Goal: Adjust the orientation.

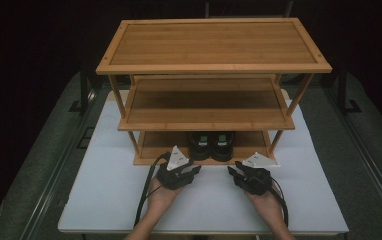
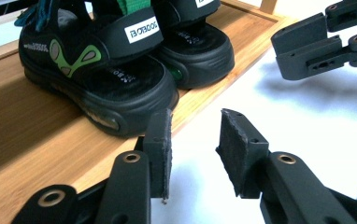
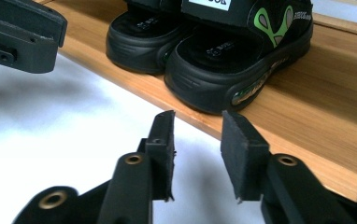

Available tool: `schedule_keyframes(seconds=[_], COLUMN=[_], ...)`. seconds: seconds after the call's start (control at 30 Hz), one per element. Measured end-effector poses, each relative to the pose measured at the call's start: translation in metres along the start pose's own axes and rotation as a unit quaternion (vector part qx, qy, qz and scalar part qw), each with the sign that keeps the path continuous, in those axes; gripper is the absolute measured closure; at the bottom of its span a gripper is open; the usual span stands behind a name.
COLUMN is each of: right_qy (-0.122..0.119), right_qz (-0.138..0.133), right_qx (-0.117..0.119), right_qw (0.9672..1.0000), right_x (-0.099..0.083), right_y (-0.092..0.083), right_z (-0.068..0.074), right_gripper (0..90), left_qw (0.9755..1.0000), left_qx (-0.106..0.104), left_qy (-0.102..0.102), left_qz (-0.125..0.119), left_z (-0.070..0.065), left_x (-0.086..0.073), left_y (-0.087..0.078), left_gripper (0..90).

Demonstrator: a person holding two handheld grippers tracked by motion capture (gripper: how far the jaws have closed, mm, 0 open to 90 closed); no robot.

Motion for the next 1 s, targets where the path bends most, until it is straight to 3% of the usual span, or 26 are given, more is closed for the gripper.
schedule_keyframes(seconds=[0.27, 1.0], right_qy=[0.001, 0.01], right_qz=[0.009, 0.012], right_qx=[0.021, 0.039], right_qw=[0.9997, 0.9991], right_x=[-0.007, -0.021], right_y=[-0.01, -0.028], right_z=[-0.002, -0.009], right_gripper=[54.4, 46.0], left_qw=[0.9999, 0.9998], left_qx=[-0.008, -0.013], left_qy=[0.002, 0.005], left_qz=[0.007, 0.014], left_z=[0.004, 0.014], left_x=[-0.005, -0.019], left_y=[-0.007, -0.026], left_gripper=[58.6, 51.3])
Point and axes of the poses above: each handheld gripper's, and its own axes: y roughly forward along the jaws, x roughly out of its top, z roughly to its left, the point moved 2 cm from there along y, roughly forward along the jaws, and after that the axes turned 15 degrees about x, right-handed, at the moved point
